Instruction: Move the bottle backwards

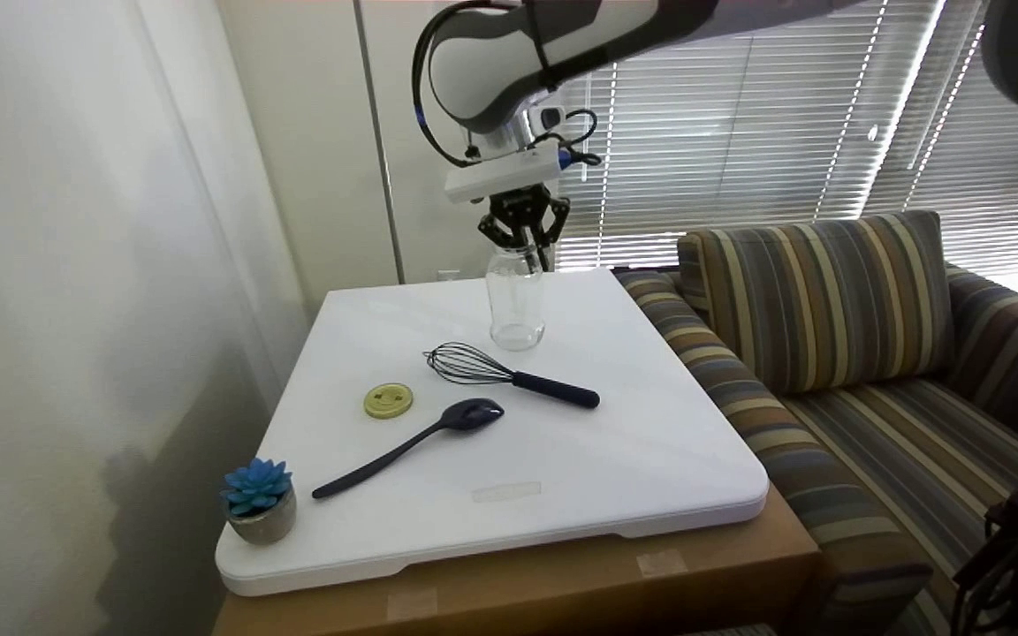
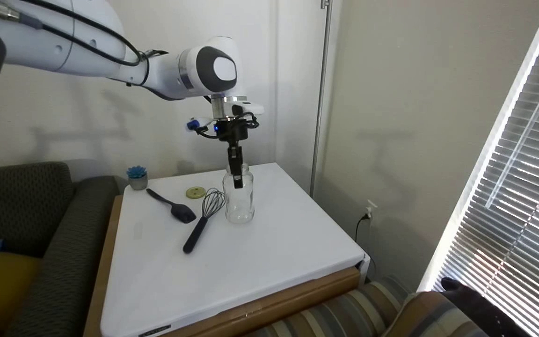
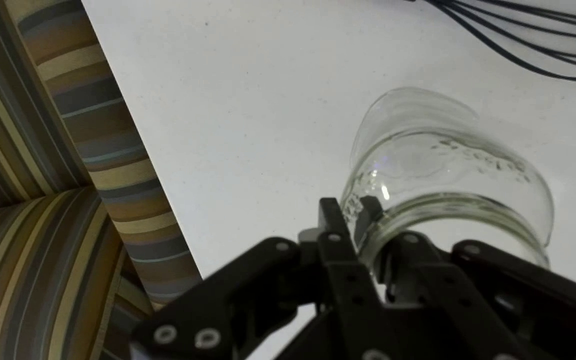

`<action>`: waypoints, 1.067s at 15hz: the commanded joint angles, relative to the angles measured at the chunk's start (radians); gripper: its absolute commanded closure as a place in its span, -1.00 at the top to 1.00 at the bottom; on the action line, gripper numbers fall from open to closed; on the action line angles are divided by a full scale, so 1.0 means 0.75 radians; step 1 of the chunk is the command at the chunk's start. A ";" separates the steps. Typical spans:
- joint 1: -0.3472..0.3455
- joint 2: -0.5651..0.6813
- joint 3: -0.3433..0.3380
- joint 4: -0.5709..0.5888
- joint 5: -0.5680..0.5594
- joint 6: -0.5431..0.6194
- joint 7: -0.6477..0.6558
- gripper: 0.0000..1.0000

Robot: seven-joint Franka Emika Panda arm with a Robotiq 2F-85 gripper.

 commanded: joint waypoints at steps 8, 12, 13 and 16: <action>-0.050 0.020 0.023 -0.024 0.062 0.061 0.117 -0.93; -0.063 0.018 0.025 -0.034 0.107 0.097 0.227 -0.93; -0.063 0.018 0.023 -0.038 0.113 0.106 0.248 -0.93; -0.059 0.018 0.020 -0.043 0.121 0.118 0.277 -0.93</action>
